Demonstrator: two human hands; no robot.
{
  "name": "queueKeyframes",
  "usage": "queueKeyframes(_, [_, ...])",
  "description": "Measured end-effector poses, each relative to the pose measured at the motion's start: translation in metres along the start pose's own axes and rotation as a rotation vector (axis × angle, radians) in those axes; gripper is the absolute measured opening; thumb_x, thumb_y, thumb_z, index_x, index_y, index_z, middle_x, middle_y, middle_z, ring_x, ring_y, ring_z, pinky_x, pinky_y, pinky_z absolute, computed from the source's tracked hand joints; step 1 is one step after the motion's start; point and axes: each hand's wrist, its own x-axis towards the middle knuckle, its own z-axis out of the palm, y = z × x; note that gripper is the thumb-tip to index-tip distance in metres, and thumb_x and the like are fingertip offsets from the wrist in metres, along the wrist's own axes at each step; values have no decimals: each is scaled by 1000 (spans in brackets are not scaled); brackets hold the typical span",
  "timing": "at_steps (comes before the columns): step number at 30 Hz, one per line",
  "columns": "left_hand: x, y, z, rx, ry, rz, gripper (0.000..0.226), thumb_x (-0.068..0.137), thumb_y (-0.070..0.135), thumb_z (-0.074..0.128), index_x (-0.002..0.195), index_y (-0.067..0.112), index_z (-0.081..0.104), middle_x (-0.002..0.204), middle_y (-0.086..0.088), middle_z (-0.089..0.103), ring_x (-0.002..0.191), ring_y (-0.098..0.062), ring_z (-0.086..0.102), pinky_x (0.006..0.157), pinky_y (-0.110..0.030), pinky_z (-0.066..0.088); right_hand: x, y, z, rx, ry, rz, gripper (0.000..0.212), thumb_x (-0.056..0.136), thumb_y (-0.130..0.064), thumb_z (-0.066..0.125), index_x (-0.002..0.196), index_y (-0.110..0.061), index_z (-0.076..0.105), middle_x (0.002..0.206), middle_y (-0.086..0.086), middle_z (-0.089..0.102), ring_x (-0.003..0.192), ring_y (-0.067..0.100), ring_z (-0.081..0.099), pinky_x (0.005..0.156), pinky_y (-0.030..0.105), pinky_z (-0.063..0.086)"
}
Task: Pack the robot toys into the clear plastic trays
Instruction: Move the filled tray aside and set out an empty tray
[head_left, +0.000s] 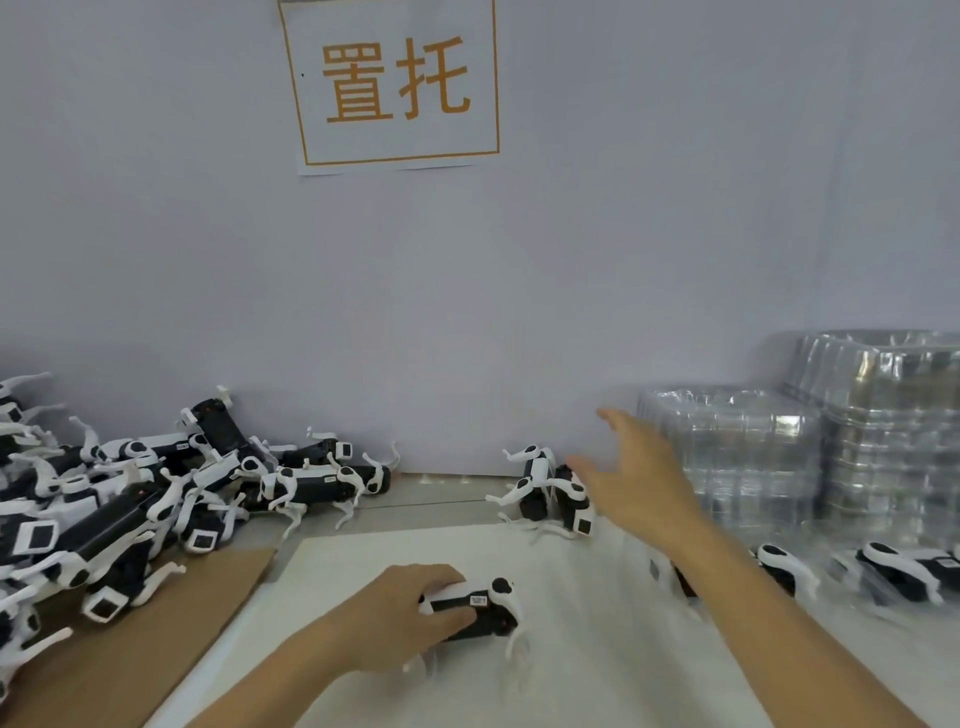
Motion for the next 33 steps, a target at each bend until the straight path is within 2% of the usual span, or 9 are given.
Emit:
queueKeyframes(3, [3,-9,-3,50,102,-30,22,97,44,54,108,27,65,102,12,66,94,-7,58,83,-20,43,43,28,-43,-414,-45,127,94,77,-58,73,150,-23,26,152,6,35,138,32,36,111,53,32])
queueKeyframes(7, [3,-31,-11,70,180,-111,19,97,45,55,100,29,65,92,13,65,81,-4,57,71,-16,42,64,70,-80,-683,-287,196,88,67,-54,84,141,-27,43,143,-1,50,136,28,40,112,54,30])
queueKeyframes(10, [2,-43,-14,5,176,-157,15,96,48,56,102,37,64,95,15,67,84,-2,60,74,-15,45,67,85,-76,-558,-226,88,46,67,-33,89,103,-31,60,106,-9,65,113,21,56,102,47,37])
queueKeyframes(12, [4,-46,-13,9,172,-175,8,95,48,57,99,43,60,98,18,67,88,-1,60,76,-11,43,68,83,-65,-443,-201,53,37,65,-26,90,83,-29,58,82,-15,63,96,15,58,93,41,36])
queueKeyframes(14, [6,-48,-14,32,176,-193,3,95,48,57,95,45,58,97,21,64,89,2,58,75,-8,41,71,73,-48,-367,-208,16,36,64,-26,90,84,-24,59,82,-13,62,91,15,56,94,44,38])
queueKeyframes(19, [15,-64,-21,195,229,-446,24,98,50,46,97,28,54,105,5,62,96,-17,58,90,-32,48,70,22,4,-317,-266,-131,42,65,-35,88,95,-22,61,96,-8,62,101,17,53,80,33,24])
queueKeyframes(25, [19,-68,-26,210,448,-853,33,95,32,43,123,14,47,129,-9,54,123,-30,48,103,-41,37,48,-50,60,-192,-378,-280,45,70,-32,85,70,-31,40,90,-9,52,112,19,45,81,35,20])
queueKeyframes(29, [22,-33,-21,233,747,-606,38,95,37,52,127,17,48,132,-10,51,125,-30,41,102,-46,35,38,-70,66,-48,-360,-260,31,74,-27,84,84,-31,55,84,-10,59,103,13,45,80,35,20])
queueKeyframes(33, [29,22,-14,-595,782,-192,44,85,54,66,120,30,56,121,6,60,115,-16,56,92,-34,46,28,-74,61,13,-262,-234,31,76,-22,81,97,-35,63,80,-13,62,97,10,47,77,33,18])
